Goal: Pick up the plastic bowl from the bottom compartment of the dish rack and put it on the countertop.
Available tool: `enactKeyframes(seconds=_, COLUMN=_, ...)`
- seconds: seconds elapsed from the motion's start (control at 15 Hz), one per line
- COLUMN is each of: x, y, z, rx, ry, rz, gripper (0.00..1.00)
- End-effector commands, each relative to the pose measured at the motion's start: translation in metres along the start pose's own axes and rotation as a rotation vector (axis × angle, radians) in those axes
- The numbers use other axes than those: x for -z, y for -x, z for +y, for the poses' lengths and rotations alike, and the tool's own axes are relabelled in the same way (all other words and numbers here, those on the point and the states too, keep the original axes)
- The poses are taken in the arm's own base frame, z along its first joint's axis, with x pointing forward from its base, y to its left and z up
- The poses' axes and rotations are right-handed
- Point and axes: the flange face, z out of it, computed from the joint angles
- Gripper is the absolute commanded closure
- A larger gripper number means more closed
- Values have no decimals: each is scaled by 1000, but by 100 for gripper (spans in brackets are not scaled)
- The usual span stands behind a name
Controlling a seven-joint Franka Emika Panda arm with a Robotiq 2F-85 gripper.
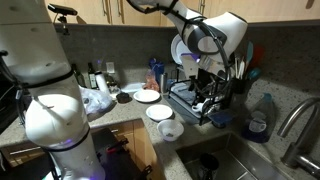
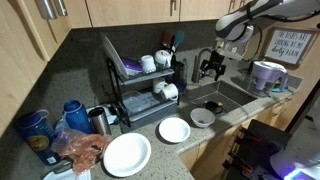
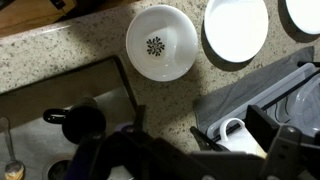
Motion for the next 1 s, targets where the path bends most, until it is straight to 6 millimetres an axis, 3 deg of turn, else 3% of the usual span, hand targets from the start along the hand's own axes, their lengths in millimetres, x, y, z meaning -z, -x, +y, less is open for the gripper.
enactKeyframes(seconds=0.0, x=0, y=-1, z=-2, rx=-27, ry=-51, rz=1, gripper=0)
enactKeyframes(seconds=0.2, x=-24, y=1, z=-12, rx=-154, ry=-186, rz=8, gripper=0)
enactKeyframes(seconds=0.6, x=-95, y=12, z=-32, rx=-376, ry=-439, rz=-35, gripper=0)
enactKeyframes(seconds=0.93, x=-144, y=25, z=-63, rx=-517, ry=-643, rz=-38, gripper=0)
